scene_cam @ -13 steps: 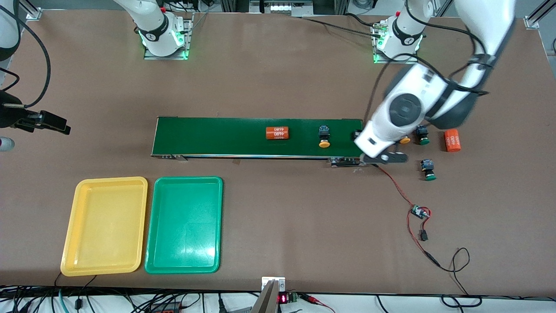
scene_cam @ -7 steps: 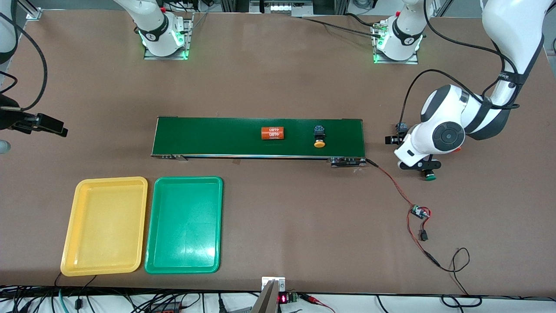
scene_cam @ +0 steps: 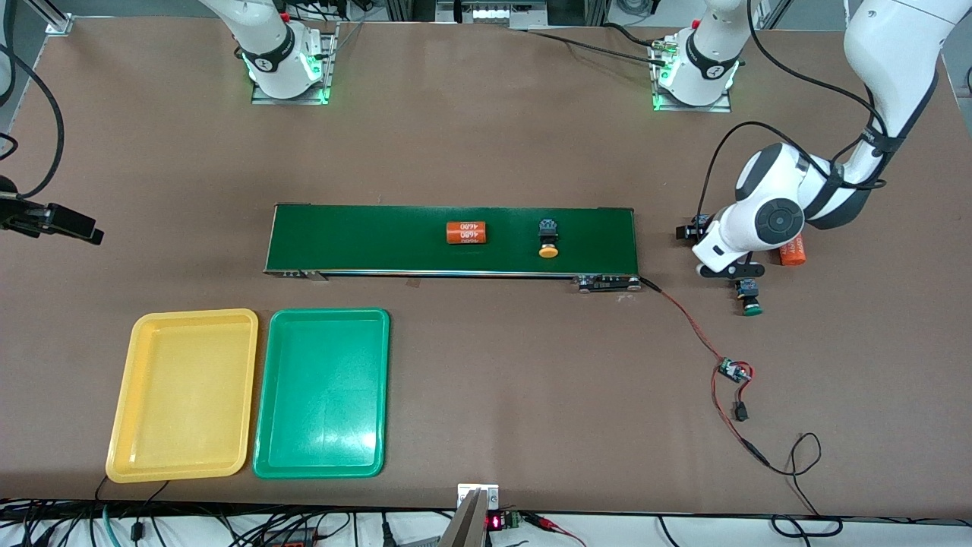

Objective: Sort buttons by color to trays
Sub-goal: 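Grasp the second yellow-capped button with the left gripper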

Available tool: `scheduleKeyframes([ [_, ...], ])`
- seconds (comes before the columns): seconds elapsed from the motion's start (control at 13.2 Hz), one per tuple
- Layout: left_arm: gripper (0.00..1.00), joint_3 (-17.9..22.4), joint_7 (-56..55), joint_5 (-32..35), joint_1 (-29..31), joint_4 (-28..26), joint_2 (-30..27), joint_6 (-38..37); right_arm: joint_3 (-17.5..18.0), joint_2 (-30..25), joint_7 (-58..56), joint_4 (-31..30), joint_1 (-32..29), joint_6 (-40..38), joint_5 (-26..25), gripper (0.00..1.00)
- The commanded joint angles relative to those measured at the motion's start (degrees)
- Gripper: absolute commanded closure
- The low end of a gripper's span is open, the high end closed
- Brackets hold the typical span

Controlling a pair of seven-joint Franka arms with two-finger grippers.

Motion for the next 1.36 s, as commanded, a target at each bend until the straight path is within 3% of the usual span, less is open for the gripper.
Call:
scheduleKeyframes([
  [0.0,0.10,-1.31,-4.38,1.42,0.28,-4.97,-2.77,4.06,0.32,0.03,0.08,-0.14,-0.41,0.90,0.14,0.00],
  [0.3,0.20,-1.31,-4.39,1.51,0.28,-5.86,-3.66,4.25,0.68,-0.41,0.60,0.12,0.46,-5.17,0.49,0.00],
  [0.53,0.35,-1.22,-4.39,1.51,0.37,-5.86,-3.22,4.25,0.76,5.11,0.51,1.44,2.83,-2.72,0.14,0.00],
  [0.68,0.37,-1.22,-4.39,1.51,0.46,-5.86,-2.95,4.34,0.68,5.39,-0.54,1.44,2.49,2.72,-0.74,0.00],
  [0.91,0.46,-1.13,-4.48,1.51,0.54,-5.86,-2.16,4.60,0.76,6.44,0.60,1.53,3.01,3.27,-0.22,0.00],
  [1.06,0.59,-1.13,-4.48,1.51,0.54,-5.77,-2.25,4.60,0.76,6.10,0.60,2.49,3.71,4.75,-0.39,0.00],
  [1.14,0.70,-1.13,-4.39,1.51,0.63,-5.51,-2.77,4.43,0.59,6.09,0.60,2.58,3.37,5.02,-0.30,0.00],
  [1.29,0.72,-1.57,-4.30,1.51,0.37,-4.19,-4.44,3.72,0.59,7.31,-0.37,2.50,3.01,5.37,0.05,0.00],
])
